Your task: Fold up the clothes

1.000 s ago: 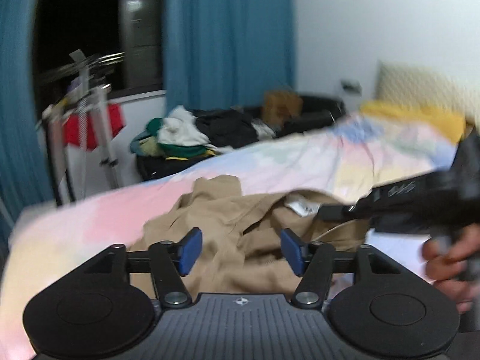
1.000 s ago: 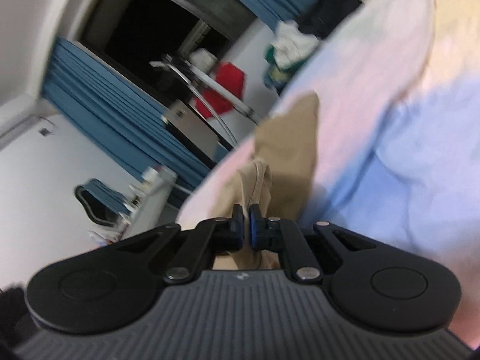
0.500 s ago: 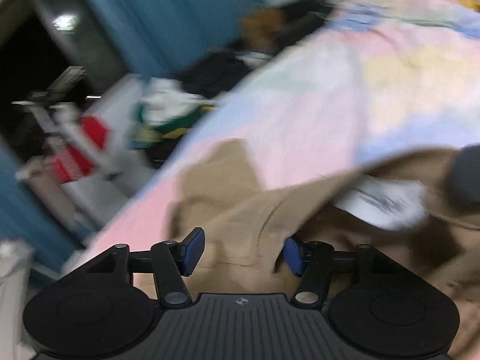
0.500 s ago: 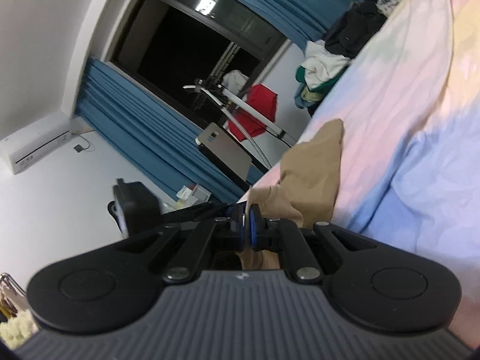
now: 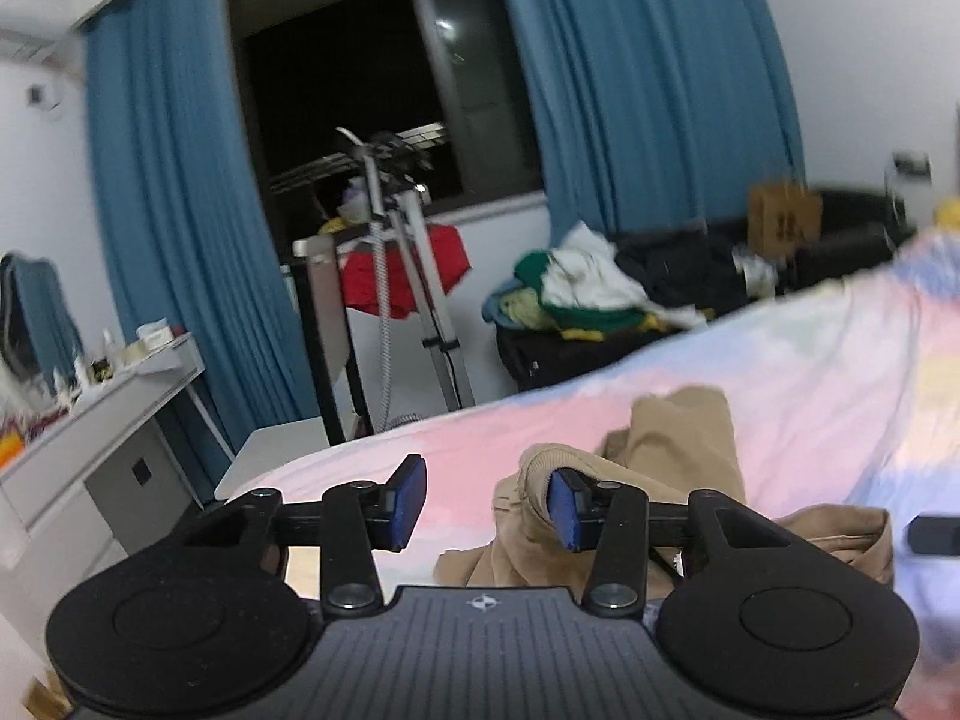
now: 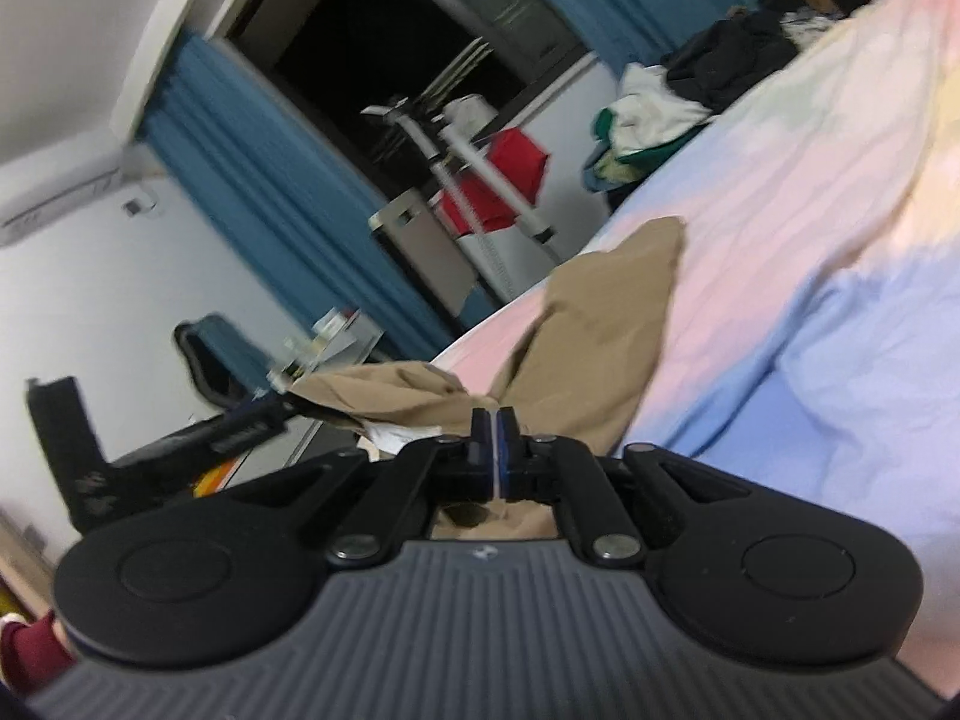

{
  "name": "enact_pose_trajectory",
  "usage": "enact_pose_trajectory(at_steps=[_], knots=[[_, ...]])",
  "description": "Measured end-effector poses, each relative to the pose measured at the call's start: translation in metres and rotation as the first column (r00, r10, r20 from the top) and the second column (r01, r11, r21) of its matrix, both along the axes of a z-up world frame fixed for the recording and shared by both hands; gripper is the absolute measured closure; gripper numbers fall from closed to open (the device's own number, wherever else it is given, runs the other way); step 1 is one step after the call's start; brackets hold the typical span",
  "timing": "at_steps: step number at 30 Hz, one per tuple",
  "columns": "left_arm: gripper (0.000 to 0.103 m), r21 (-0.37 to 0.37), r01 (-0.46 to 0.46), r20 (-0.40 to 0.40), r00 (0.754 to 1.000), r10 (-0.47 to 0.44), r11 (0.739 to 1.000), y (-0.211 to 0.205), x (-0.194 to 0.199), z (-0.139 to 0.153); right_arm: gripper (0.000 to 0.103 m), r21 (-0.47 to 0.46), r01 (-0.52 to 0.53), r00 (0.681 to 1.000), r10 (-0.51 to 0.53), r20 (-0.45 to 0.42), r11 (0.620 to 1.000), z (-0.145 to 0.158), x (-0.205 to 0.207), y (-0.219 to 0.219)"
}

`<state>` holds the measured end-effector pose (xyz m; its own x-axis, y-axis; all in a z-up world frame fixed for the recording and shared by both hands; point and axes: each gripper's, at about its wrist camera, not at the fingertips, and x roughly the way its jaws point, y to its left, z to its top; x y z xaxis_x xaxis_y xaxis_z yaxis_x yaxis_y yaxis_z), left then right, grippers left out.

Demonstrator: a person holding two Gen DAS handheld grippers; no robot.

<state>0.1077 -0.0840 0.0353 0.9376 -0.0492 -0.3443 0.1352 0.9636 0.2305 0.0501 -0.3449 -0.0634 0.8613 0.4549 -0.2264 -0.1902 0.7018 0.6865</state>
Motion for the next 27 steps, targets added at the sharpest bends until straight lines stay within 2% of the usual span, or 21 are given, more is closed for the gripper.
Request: enact_pose_trajectory(at_steps=[3, 5, 6, 7, 9, 10, 13, 15, 17, 18, 20, 21, 22, 24, 27], knots=[[0.056, -0.07, 0.01, 0.018, 1.0, -0.008, 0.998, 0.023, -0.023, 0.007, 0.094, -0.075, 0.002, 1.0, -0.001, 0.023, 0.997, 0.008, -0.007, 0.013], [0.056, -0.091, 0.022, 0.027, 0.999, -0.02, 0.996, 0.041, -0.036, 0.008, 0.09, -0.14, 0.023, 0.999, -0.017, 0.043, 0.99, 0.015, -0.012, 0.021], [0.056, -0.098, 0.028, 0.029, 0.999, -0.025, 0.995, 0.049, -0.039, 0.007, 0.079, -0.165, 0.031, 0.998, -0.022, 0.054, 0.986, 0.018, -0.014, 0.024], [0.056, -0.11, 0.035, 0.031, 0.999, -0.032, 0.993, 0.057, -0.041, 0.005, 0.054, -0.184, 0.039, 0.997, -0.026, 0.07, 0.982, 0.021, -0.016, 0.027], [0.056, -0.147, 0.057, 0.041, 0.998, -0.051, 0.987, 0.073, -0.047, 0.0, 0.023, -0.211, 0.052, 0.994, -0.031, 0.103, 0.976, 0.026, -0.02, 0.033], [0.056, -0.166, 0.077, 0.06, 0.996, -0.068, 0.983, 0.08, -0.052, -0.004, 0.021, -0.242, 0.048, 0.993, -0.021, 0.113, 0.969, 0.028, -0.02, 0.039], [0.056, -0.184, 0.111, 0.098, 0.991, -0.094, 0.977, 0.089, -0.062, -0.016, 0.021, -0.374, 0.031, 0.992, 0.016, 0.121, 0.927, 0.032, -0.016, 0.061], [0.056, -0.213, 0.13, 0.113, 0.988, -0.107, 0.968, 0.093, -0.062, -0.022, 0.022, -0.498, 0.034, 0.995, 0.019, 0.1, 0.867, 0.029, -0.006, 0.082], [0.056, -0.253, 0.13, 0.099, 0.989, -0.108, 0.959, 0.098, -0.059, -0.027, 0.023, -0.575, 0.058, 0.996, -0.008, 0.089, 0.816, 0.024, 0.008, 0.101], [0.056, -0.267, 0.127, 0.09, 0.99, -0.107, 0.955, 0.101, -0.058, -0.029, 0.024, -0.587, 0.074, 0.996, -0.031, 0.083, 0.806, 0.021, 0.017, 0.108], [0.056, -0.281, 0.111, 0.076, 0.993, -0.093, 0.953, 0.106, -0.056, -0.035, 0.026, -0.567, 0.1, 0.995, -0.087, 0.05, 0.818, 0.015, 0.033, 0.109], [0.056, -0.282, 0.101, 0.065, 0.994, -0.087, 0.954, 0.109, -0.054, -0.039, 0.036, -0.557, 0.117, 0.992, -0.125, 0.024, 0.822, 0.011, 0.039, 0.107], [0.056, -0.277, 0.093, 0.049, 0.995, -0.083, 0.956, 0.11, -0.05, -0.044, 0.058, -0.552, 0.128, 0.988, -0.156, -0.004, 0.824, 0.007, 0.042, 0.105], [0.057, -0.285, 0.07, 0.011, 0.998, -0.07, 0.956, 0.116, -0.043, -0.054, 0.084, -0.518, 0.134, 0.983, -0.179, -0.037, 0.845, 0.0, 0.041, 0.097], [0.058, -0.338, 0.05, -0.046, 0.996, -0.07, 0.94, 0.125, -0.034, -0.063, 0.086, -0.446, 0.14, 0.984, -0.175, -0.038, 0.884, -0.002, 0.031, 0.086]])
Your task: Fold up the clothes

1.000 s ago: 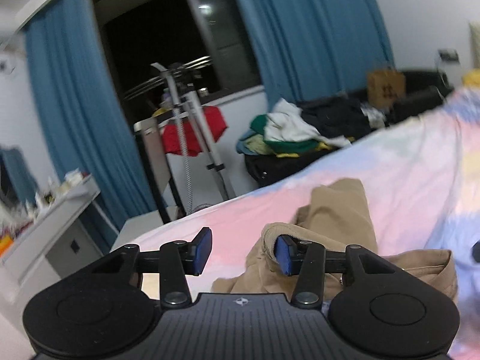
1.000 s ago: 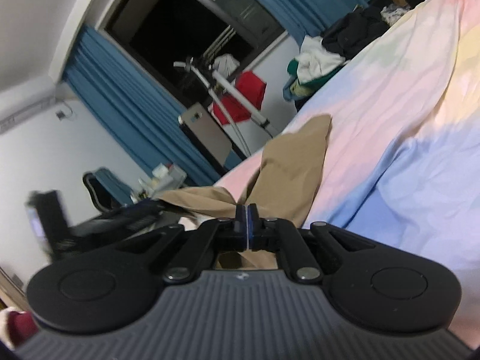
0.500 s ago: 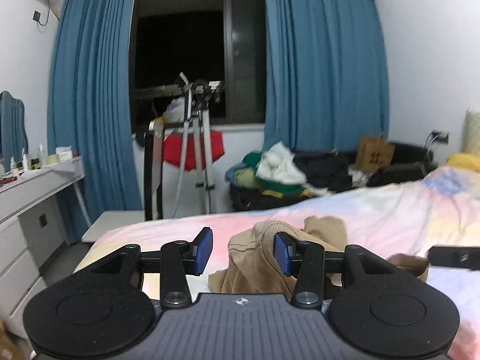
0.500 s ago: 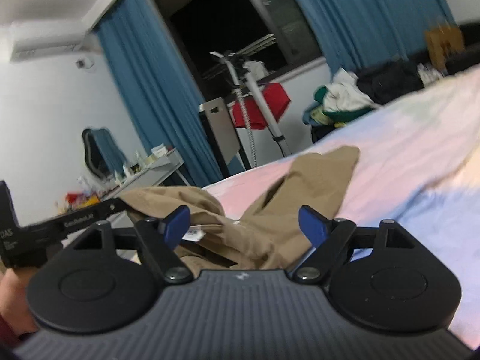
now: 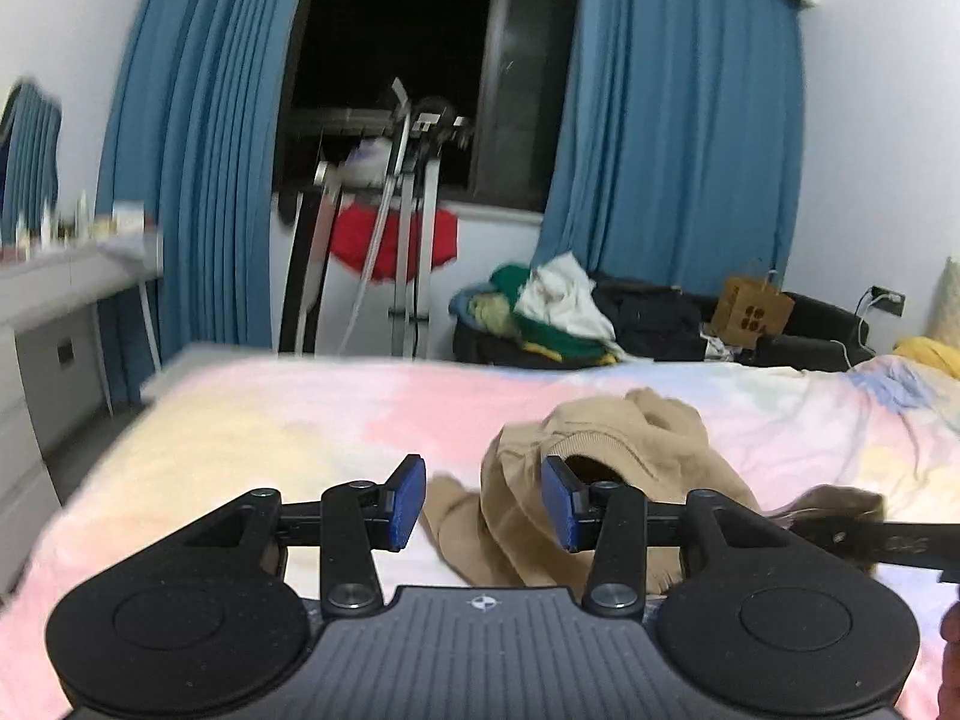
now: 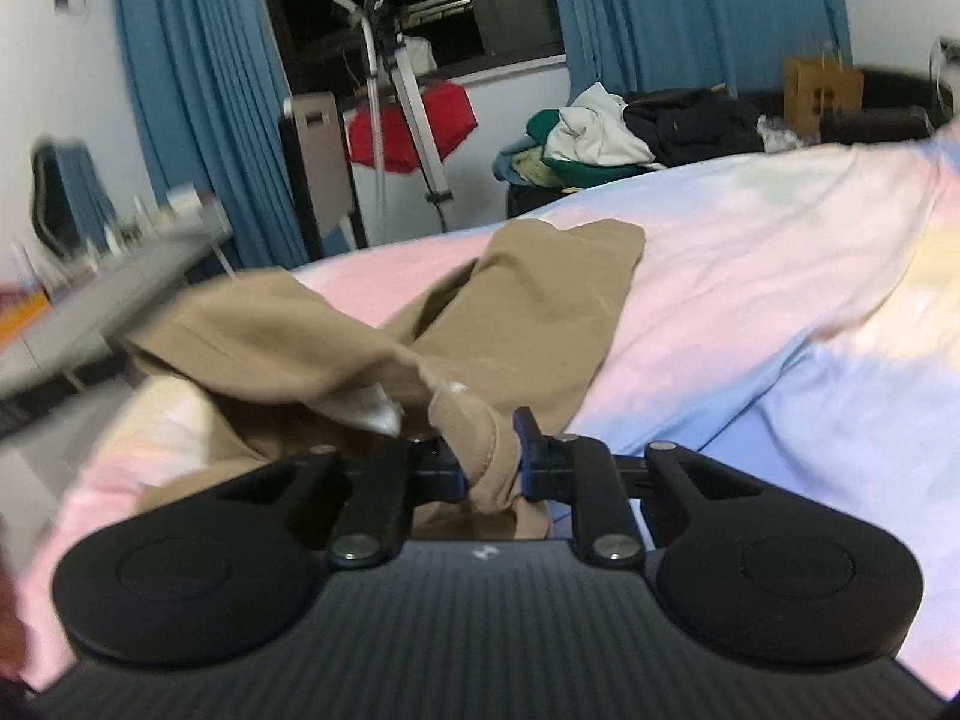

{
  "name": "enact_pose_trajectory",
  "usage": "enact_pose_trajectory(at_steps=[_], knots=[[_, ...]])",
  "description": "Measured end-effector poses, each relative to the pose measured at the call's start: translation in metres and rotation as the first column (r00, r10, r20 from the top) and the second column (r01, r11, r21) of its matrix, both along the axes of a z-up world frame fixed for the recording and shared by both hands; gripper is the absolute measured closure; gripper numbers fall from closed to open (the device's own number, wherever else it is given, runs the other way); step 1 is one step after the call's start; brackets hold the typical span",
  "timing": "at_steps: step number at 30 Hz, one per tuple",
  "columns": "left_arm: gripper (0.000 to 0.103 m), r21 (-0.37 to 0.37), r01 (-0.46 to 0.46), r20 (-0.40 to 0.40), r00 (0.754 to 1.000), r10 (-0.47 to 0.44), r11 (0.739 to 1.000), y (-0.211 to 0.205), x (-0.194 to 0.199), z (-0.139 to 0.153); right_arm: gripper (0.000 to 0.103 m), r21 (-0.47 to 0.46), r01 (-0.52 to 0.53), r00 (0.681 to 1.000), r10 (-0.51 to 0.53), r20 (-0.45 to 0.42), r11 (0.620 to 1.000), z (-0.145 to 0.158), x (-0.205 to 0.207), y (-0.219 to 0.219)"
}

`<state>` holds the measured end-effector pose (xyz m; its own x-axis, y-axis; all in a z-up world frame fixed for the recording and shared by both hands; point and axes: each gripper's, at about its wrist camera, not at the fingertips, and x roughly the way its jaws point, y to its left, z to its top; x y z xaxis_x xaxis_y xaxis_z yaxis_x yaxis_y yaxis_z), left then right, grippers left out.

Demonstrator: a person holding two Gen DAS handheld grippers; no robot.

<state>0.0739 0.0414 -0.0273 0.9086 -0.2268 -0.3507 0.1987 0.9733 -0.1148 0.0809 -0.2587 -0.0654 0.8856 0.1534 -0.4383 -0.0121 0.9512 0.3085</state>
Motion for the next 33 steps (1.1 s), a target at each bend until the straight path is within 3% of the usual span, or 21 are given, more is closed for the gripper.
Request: enact_pose_trajectory(at_steps=[7, 14, 17, 21, 24, 25, 27, 29, 31, 33], knots=[[0.044, -0.083, 0.111, -0.031, 0.993, -0.114, 0.99, 0.001, -0.002, -0.002, 0.087, 0.007, -0.061, 0.981, 0.059, 0.186, 0.998, 0.027, -0.045, 0.004], [0.034, -0.231, 0.17, -0.121, 0.972, -0.202, 0.958, -0.014, 0.005, -0.019, 0.087, 0.056, -0.099, 0.96, 0.081, 0.269, 0.993, 0.041, -0.064, -0.004], [0.023, -0.239, 0.141, -0.139, 0.974, -0.177, 0.961, -0.019, 0.007, -0.025, 0.087, 0.089, -0.122, 0.95, 0.091, 0.299, 0.989, 0.047, -0.066, -0.006], [0.021, -0.301, 0.064, -0.134, 0.985, -0.109, 0.951, -0.016, 0.027, -0.021, 0.087, 0.085, -0.207, 0.914, 0.161, 0.372, 0.975, 0.054, -0.076, -0.004], [0.021, -0.254, 0.002, -0.14, 0.989, -0.038, 0.967, -0.018, 0.042, -0.02, 0.087, 0.064, -0.27, 0.882, 0.22, 0.417, 0.961, 0.058, -0.086, -0.001], [0.023, -0.231, -0.02, -0.142, 0.99, -0.013, 0.973, -0.019, 0.047, -0.02, 0.087, 0.047, -0.277, 0.874, 0.232, 0.426, 0.96, 0.059, -0.089, 0.0], [0.041, -0.195, -0.089, -0.167, 0.984, 0.057, 0.977, -0.016, 0.055, -0.023, 0.087, 0.016, -0.263, 0.876, 0.232, 0.424, 0.965, 0.061, -0.091, 0.001], [0.075, -0.242, -0.103, -0.18, 0.982, 0.06, 0.965, -0.004, 0.058, -0.028, 0.087, 0.01, -0.239, 0.891, 0.215, 0.399, 0.971, 0.059, -0.089, 0.0], [0.096, -0.304, -0.104, -0.175, 0.983, 0.052, 0.947, 0.008, 0.057, -0.026, 0.087, 0.005, -0.203, 0.92, 0.189, 0.342, 0.979, 0.055, -0.083, 0.0], [0.099, -0.351, -0.094, -0.13, 0.99, 0.051, 0.932, 0.017, 0.051, -0.015, 0.087, 0.006, -0.159, 0.953, 0.152, 0.262, 0.987, 0.048, -0.076, -0.001]])
